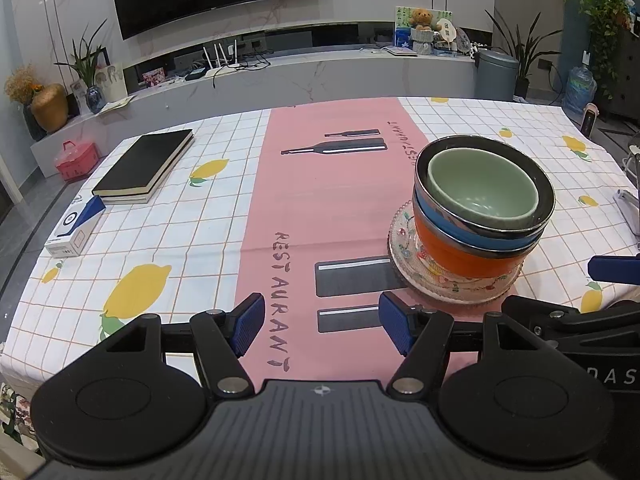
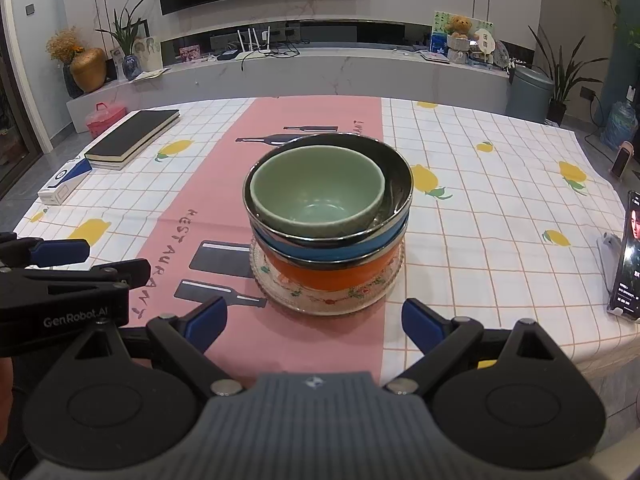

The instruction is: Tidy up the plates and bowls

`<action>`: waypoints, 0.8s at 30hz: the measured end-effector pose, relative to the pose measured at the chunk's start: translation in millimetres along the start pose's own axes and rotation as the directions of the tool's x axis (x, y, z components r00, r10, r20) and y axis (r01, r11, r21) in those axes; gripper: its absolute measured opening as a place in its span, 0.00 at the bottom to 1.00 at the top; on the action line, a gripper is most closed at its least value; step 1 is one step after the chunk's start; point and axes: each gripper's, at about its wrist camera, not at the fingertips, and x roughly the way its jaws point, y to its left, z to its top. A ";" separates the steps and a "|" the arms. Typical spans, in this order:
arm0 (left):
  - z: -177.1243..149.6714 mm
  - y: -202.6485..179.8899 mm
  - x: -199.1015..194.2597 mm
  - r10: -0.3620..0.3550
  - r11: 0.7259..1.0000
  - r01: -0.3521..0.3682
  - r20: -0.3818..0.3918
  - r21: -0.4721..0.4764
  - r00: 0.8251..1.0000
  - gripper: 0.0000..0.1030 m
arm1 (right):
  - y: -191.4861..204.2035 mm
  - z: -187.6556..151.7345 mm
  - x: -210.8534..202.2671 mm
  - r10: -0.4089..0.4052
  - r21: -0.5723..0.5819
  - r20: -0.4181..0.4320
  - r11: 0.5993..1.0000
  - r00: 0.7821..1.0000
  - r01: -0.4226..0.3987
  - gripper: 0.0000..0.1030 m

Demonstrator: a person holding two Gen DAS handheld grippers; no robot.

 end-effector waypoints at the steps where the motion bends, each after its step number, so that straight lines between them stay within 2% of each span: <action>1: -0.3 0.2 0.2 -0.003 1.000 0.002 -0.001 -0.002 1.000 0.76 | -0.2 -0.3 0.6 -0.001 0.000 -0.002 1.000 1.000 0.001 0.90; 24: -2.6 4.7 3.0 -0.006 1.000 0.006 -0.010 -0.020 1.000 0.77 | 1.7 -2.2 6.2 0.000 -0.002 -0.021 1.000 1.000 0.000 0.90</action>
